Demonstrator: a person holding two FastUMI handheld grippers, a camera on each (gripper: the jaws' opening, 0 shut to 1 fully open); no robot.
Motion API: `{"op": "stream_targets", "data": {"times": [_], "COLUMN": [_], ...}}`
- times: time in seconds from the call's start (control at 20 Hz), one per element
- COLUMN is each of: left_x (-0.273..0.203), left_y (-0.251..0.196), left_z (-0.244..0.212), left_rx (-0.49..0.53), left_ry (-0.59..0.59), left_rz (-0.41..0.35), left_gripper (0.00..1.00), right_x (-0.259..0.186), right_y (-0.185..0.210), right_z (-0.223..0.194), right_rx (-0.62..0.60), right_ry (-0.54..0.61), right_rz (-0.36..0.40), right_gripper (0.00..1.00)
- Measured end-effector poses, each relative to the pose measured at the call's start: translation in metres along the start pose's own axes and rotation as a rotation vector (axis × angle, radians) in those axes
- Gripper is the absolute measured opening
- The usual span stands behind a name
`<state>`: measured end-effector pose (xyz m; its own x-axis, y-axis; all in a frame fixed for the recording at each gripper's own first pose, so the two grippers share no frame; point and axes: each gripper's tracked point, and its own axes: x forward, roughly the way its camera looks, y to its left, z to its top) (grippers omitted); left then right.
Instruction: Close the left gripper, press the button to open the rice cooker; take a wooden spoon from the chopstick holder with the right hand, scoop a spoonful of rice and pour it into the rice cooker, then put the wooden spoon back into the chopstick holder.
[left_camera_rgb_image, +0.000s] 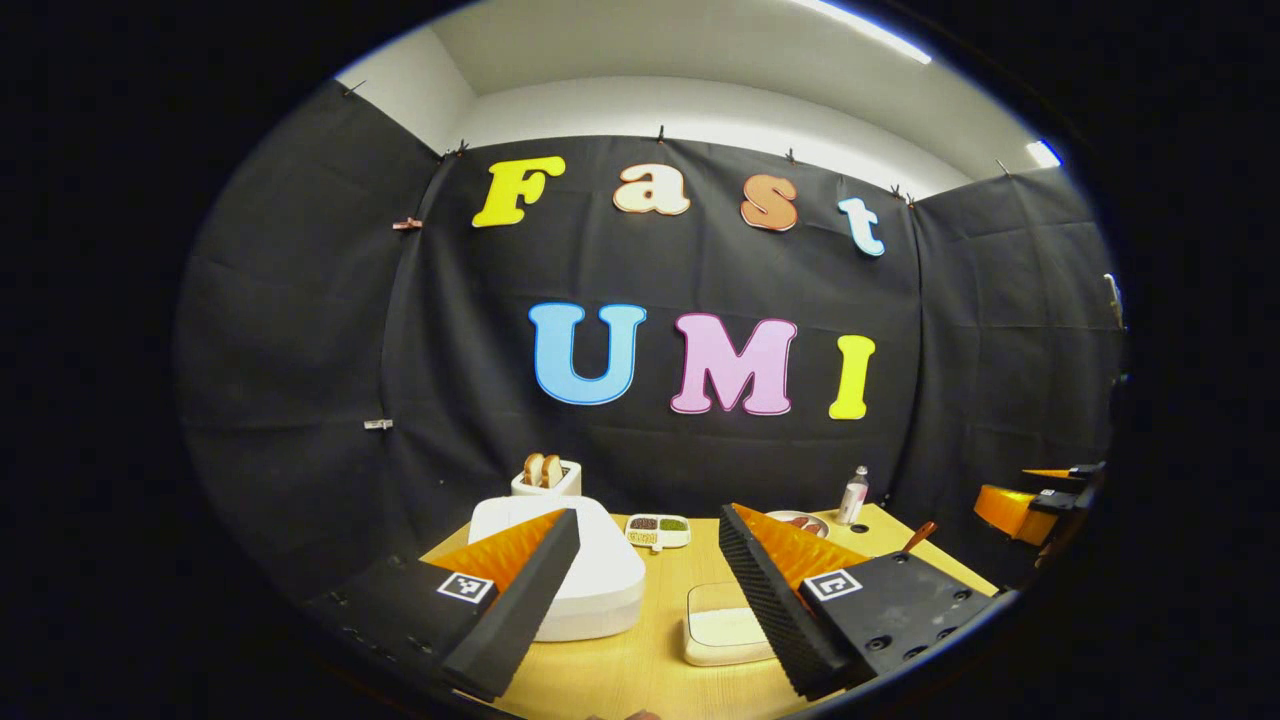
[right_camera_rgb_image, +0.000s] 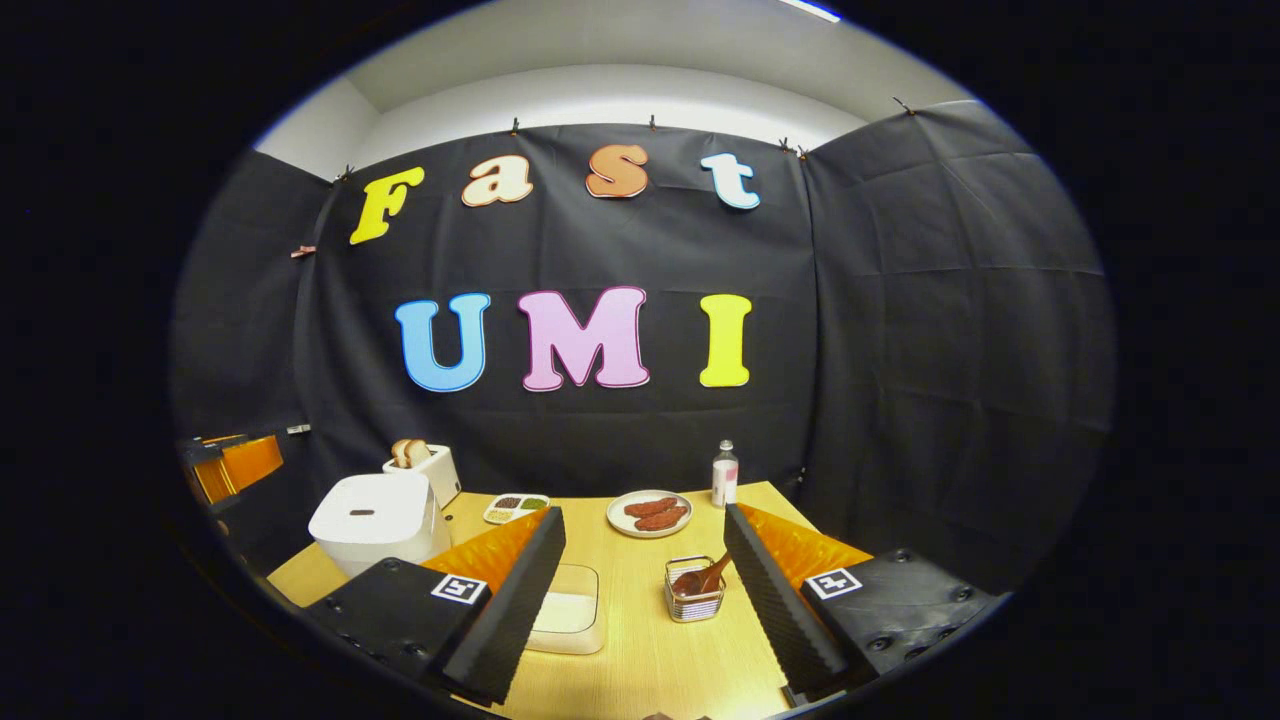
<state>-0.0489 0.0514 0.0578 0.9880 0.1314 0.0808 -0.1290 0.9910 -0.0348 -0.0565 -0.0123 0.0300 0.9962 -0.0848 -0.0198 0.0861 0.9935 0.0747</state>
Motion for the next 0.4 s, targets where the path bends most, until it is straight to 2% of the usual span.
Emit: {"op": "stream_targets", "data": {"times": [0.4], "left_x": [-0.005], "left_y": [0.013], "left_z": [-0.024], "left_rx": [0.013], "left_ry": [0.045], "left_rz": [-0.044], "left_gripper": [0.95], "right_x": [-0.017], "right_y": [0.010], "right_z": [-0.001], "right_rx": [-0.014], "right_ry": [0.005], "right_rz": [-0.035], "right_gripper": [0.99]}}
